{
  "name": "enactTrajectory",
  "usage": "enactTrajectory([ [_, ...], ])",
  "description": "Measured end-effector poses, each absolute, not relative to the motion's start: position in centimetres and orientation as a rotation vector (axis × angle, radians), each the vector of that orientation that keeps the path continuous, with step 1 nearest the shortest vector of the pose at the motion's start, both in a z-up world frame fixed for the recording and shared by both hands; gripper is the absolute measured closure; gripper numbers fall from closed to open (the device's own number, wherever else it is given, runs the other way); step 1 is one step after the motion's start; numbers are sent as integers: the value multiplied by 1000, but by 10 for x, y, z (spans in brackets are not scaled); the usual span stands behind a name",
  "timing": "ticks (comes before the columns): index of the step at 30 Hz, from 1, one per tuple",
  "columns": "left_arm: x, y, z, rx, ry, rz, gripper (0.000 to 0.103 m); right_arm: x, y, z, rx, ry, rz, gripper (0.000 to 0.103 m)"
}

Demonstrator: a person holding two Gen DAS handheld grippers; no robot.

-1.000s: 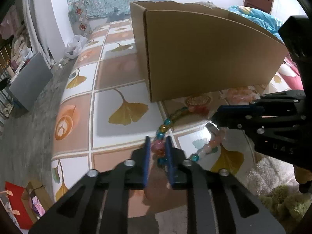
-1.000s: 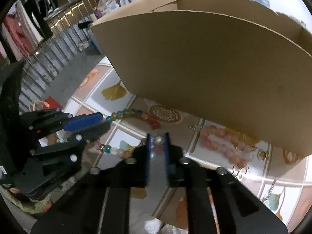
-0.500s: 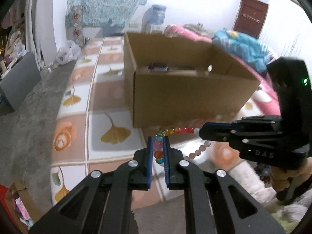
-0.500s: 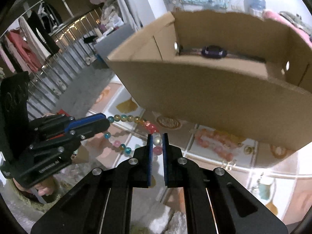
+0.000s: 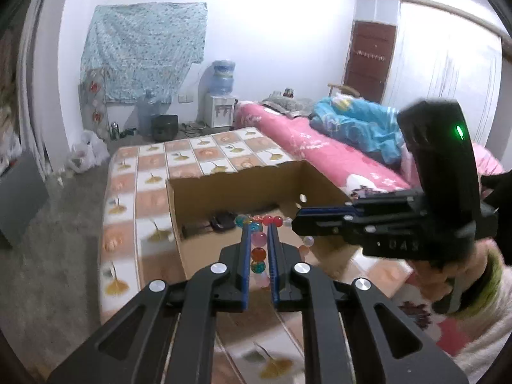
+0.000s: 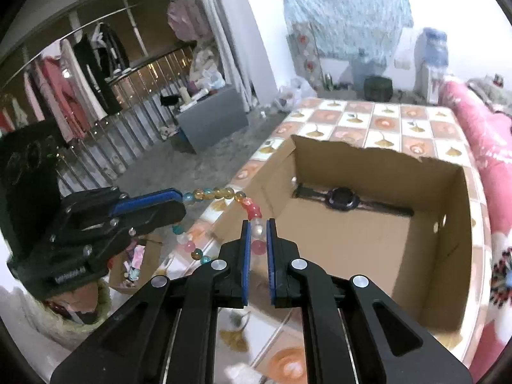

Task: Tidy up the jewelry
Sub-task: 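Carry the beaded bracelet into the box and open both grippers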

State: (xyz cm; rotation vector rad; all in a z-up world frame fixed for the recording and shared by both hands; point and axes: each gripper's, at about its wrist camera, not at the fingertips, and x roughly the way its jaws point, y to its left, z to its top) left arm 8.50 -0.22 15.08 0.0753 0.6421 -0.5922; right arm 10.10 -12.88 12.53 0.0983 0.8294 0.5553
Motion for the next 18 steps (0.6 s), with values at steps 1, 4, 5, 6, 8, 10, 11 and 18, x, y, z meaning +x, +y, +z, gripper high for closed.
enactTrajectory([
  [1, 98, -7, 148, 87, 664, -587, 94, 114, -131, 122, 112, 859, 560, 96],
  [4, 136, -20, 129, 139, 738, -539, 94, 166, -135, 97, 180, 1026, 599, 96],
  [5, 145, -24, 122, 151, 762, -528, 94, 181, -135, 85, 197, 1085, 607, 96],
  [6, 155, -27, 113, 164, 796, -518, 94, 192, -134, 77, 204, 1124, 614, 96],
  [8, 165, -31, 100, 183, 839, -512, 93, 206, -132, 63, 198, 1190, 600, 96],
  [10, 173, -36, 86, 214, 878, -489, 93, 218, -127, 53, 151, 1223, 573, 96],
  [11, 176, -38, 80, 225, 896, -484, 93, 223, -124, 50, 136, 1233, 563, 95],
  [18, 182, -31, 62, 231, 956, -430, 92, 243, -124, 26, 153, 1299, 536, 91],
])
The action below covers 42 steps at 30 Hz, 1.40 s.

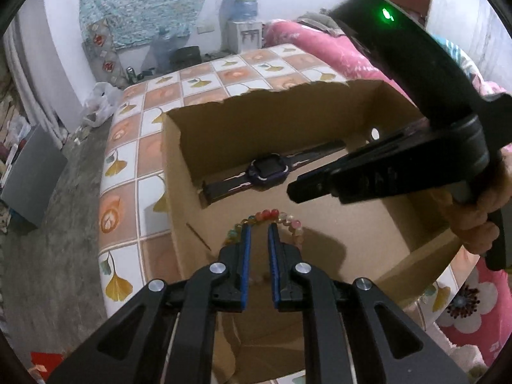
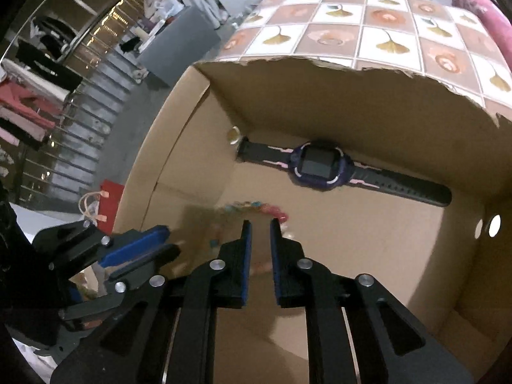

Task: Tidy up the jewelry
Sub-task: 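Carry the beaded bracelet into the box and open both grippers, then withdraw both grippers from the box toward the pink bead bracelet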

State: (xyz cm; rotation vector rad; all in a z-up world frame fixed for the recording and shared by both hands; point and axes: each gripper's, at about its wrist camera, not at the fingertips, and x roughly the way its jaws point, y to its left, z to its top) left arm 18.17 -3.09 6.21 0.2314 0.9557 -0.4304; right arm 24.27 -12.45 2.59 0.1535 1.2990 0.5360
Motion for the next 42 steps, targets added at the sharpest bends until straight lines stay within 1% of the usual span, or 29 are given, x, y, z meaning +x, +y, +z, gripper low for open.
enactTrajectory([
  [4, 176, -20, 70, 209, 930, -424, 92, 234, -136, 38, 181, 1258, 538, 89],
  [7, 169, -12, 78, 187, 904, -420, 92, 228, -147, 50, 197, 1217, 530, 86],
  [11, 150, -2, 94, 140, 851, -441, 92, 211, -166, 73, 211, 1135, 508, 72],
  [13, 138, 3, 102, 114, 819, -464, 91, 193, -179, 89, 215, 1074, 505, 67],
  [14, 132, 5, 105, 99, 804, -478, 87, 180, -185, 97, 220, 1041, 510, 63],
  [15, 122, 9, 109, 79, 785, -495, 81, 165, -192, 107, 233, 1001, 515, 58],
  [17, 108, 14, 112, 50, 757, -524, 74, 140, -202, 117, 261, 940, 546, 49],
  [19, 92, 19, 110, 23, 740, -554, 65, 115, -210, 122, 280, 891, 566, 43],
  [20, 84, 22, 108, 9, 733, -564, 58, 105, -211, 125, 286, 879, 569, 39],
  [21, 77, 24, 105, 0, 730, -570, 53, 91, -215, 123, 303, 863, 573, 35],
  [22, 72, 25, 101, -7, 732, -573, 51, 79, -217, 120, 318, 857, 577, 33],
  [24, 61, 26, 89, -22, 751, -581, 42, 62, -218, 109, 338, 864, 574, 27],
  [27, 56, 23, 68, -14, 816, -566, 41, 38, -213, 86, 318, 906, 515, 23],
  [33, 56, 15, 44, -19, 883, -540, 39, 23, -204, 40, 341, 1022, 438, 21],
  [34, 57, 13, 43, -14, 884, -537, 39, 23, -202, 38, 330, 1031, 427, 21],
  [36, 57, 8, 43, 1, 882, -537, 37, 24, -199, 35, 306, 1031, 405, 16],
  [39, 56, 0, 46, 24, 867, -540, 33, 25, -203, 38, 290, 1013, 386, 13],
  [42, 57, -4, 47, 36, 850, -542, 31, 28, -211, 39, 301, 995, 367, 11],
])
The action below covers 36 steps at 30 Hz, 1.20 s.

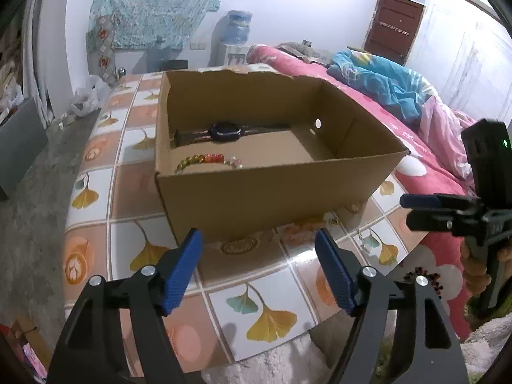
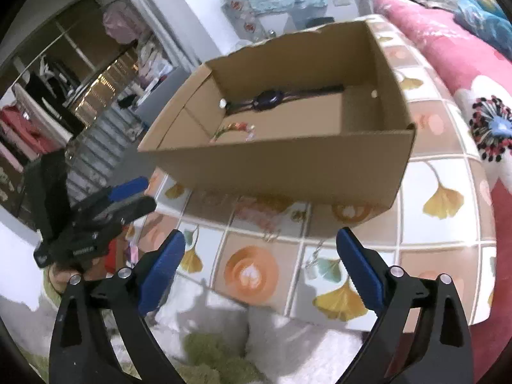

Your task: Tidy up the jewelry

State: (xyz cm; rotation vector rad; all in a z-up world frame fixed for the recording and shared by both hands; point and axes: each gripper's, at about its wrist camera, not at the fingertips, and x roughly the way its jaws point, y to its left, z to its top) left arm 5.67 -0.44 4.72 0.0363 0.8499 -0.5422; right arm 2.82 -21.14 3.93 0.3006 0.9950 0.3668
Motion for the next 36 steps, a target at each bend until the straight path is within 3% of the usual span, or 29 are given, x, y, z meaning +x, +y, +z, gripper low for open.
enactTrajectory([
  [18, 111, -12, 42, -83, 866, -509, 29, 81, -274, 35, 534, 896, 399, 11],
  [26, 96, -9, 29, -26, 893, -492, 24, 48, -278, 39, 397, 892, 348, 11],
  [36, 81, -21, -23, 58, 1069, -402, 23, 4, -277, -4, 264, 1027, 210, 8],
])
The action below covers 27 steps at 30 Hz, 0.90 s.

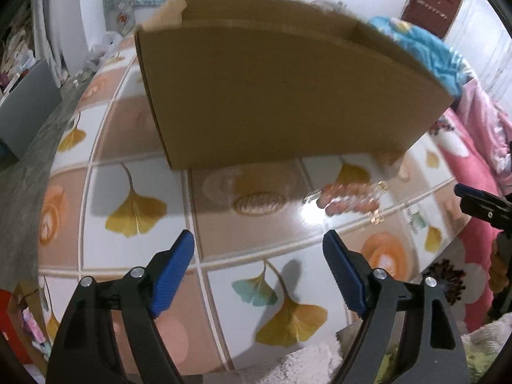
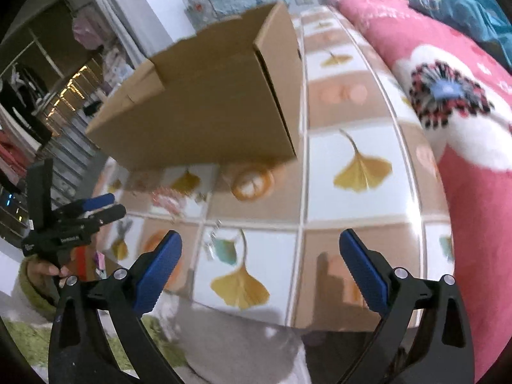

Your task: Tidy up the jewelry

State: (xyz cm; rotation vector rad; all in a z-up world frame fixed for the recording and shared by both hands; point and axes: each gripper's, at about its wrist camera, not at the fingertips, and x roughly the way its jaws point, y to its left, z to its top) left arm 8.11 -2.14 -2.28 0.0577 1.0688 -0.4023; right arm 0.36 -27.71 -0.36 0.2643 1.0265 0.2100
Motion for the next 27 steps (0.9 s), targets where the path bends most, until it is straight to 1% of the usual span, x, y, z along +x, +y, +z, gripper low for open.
enactTrajectory([
  [3, 78, -25, -25, 65, 1064, -398, 22, 3, -279, -9, 269, 1031, 192, 8],
  [7, 73, -36, -15, 83, 1018, -426, 23, 1, -278, -3, 312, 987, 224, 9],
  [8, 72, -40, -13, 88, 1005, -438, 23, 1, -275, -3, 322, 976, 242, 10],
  [10, 67, -50, -7, 106, 975, -475, 28, 4, -268, -2, 317, 964, 255, 16],
  [12, 62, -63, -3, 144, 950, -508, 39, 6, -260, -4, 293, 964, 261, 25],
  [15, 53, -83, 0, 230, 910, -567, 52, 9, -251, -9, 271, 969, 268, 28],
  [16, 52, -89, 0, 257, 903, -580, 54, 10, -250, -11, 271, 974, 273, 29],
  [18, 49, -103, -2, 323, 896, -614, 64, 12, -249, -15, 279, 984, 283, 29],
  [19, 50, -106, -3, 338, 899, -623, 67, 13, -249, -17, 283, 989, 290, 30],
  [21, 53, -115, -7, 378, 902, -634, 77, 15, -248, -20, 289, 999, 299, 30],
  [23, 54, -121, -9, 421, 896, -644, 80, 15, -248, -21, 287, 997, 307, 30],
  [27, 55, -128, -13, 515, 898, -672, 80, 16, -249, -21, 290, 997, 321, 30],
])
